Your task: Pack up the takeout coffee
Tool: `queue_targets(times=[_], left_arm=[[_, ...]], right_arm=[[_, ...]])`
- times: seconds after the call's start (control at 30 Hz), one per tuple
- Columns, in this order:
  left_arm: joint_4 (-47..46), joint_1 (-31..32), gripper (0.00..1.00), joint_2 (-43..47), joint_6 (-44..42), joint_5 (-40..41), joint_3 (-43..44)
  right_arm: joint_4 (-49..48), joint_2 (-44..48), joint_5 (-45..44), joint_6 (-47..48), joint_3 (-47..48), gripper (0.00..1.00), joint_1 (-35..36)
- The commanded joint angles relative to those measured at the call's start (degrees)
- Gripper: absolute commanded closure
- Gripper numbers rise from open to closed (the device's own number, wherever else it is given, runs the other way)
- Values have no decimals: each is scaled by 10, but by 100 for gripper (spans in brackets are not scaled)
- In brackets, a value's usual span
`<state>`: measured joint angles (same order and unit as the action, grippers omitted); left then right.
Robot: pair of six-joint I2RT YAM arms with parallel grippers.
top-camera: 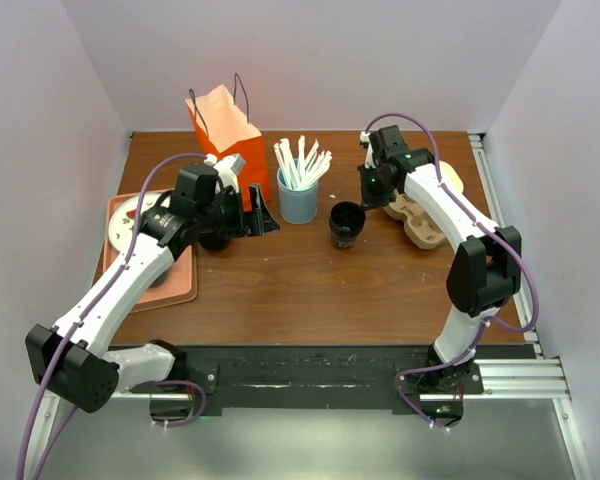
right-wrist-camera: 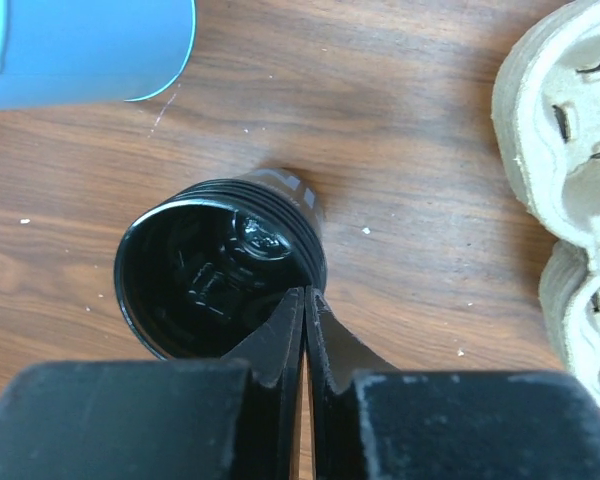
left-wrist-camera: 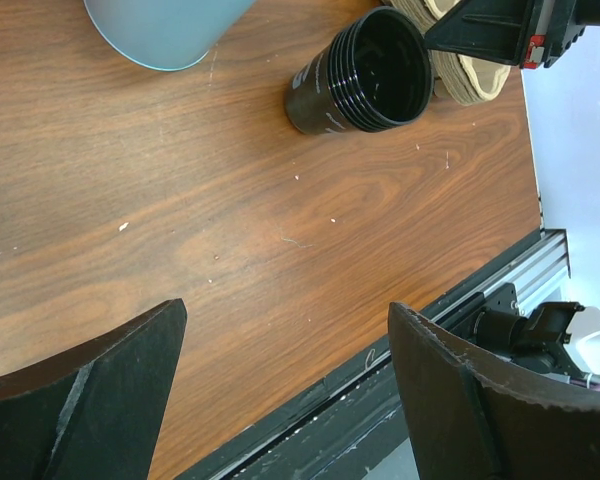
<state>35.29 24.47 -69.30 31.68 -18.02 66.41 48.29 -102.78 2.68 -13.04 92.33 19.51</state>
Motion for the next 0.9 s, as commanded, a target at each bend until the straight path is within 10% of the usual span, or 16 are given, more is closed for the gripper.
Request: queue_targets(times=[0.0,0.3,0.87], left_arm=[[-18,2,13,7,-14,-15,13],[-21,2,13,8,-14,-19,10],[-25,2,13,12,-14,-27,-1]], right_arm=[[-8,-2,5,-2,26,98,4],[-13,0,-9,30,48,78,9],[-51,-36,44,127,56,75,9]])
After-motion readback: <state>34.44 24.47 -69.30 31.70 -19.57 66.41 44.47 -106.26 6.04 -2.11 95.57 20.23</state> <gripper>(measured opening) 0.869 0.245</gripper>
